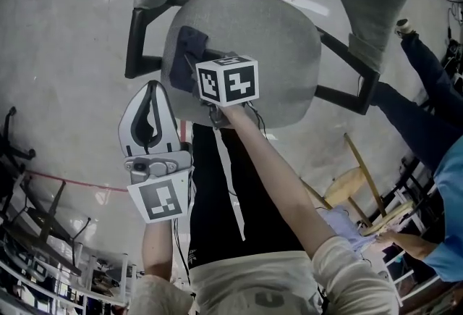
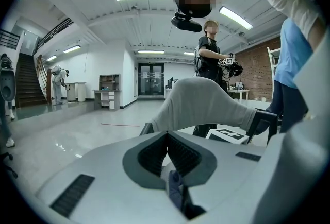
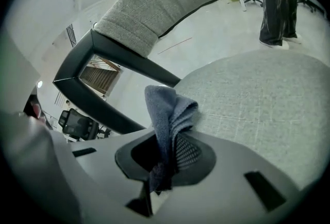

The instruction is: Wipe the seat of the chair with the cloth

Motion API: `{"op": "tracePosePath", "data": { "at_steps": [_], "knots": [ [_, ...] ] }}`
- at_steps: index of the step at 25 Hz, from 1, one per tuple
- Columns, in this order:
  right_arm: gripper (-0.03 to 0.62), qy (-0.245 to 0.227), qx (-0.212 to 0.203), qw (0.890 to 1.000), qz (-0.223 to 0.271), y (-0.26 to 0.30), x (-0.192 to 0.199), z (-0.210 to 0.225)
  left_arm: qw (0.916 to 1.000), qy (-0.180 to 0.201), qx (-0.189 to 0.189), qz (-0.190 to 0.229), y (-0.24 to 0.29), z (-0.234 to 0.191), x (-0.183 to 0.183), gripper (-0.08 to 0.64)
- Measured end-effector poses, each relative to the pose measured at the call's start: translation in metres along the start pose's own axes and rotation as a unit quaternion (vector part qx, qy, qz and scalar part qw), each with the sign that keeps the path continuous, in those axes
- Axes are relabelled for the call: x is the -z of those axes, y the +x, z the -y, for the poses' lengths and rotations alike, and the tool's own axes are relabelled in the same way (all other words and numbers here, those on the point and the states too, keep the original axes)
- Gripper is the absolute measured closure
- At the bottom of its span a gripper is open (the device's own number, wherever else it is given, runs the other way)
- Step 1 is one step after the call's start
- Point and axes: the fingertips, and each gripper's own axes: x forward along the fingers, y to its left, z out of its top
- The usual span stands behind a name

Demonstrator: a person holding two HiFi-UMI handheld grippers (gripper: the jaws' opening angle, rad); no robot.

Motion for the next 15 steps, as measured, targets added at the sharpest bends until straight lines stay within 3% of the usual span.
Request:
{"op": "tracePosePath", "data": {
  "at_steps": [6, 15],
  "knots": [
    [0.543, -0.008, 0.077, 0.997, 0.011, -0.049, 0.004, 0.062, 0.9994, 0.008, 0.032, -0.003, 0.008, 0.023, -0.003, 0.545],
    [0.543, 0.026, 0.176, 0.983, 0.035, -0.134, 0.021, 0.159, 0.9961, 0.024, 0.085, 0.001, 0.031, 0.061, -0.013, 0.545]
  ]
}}
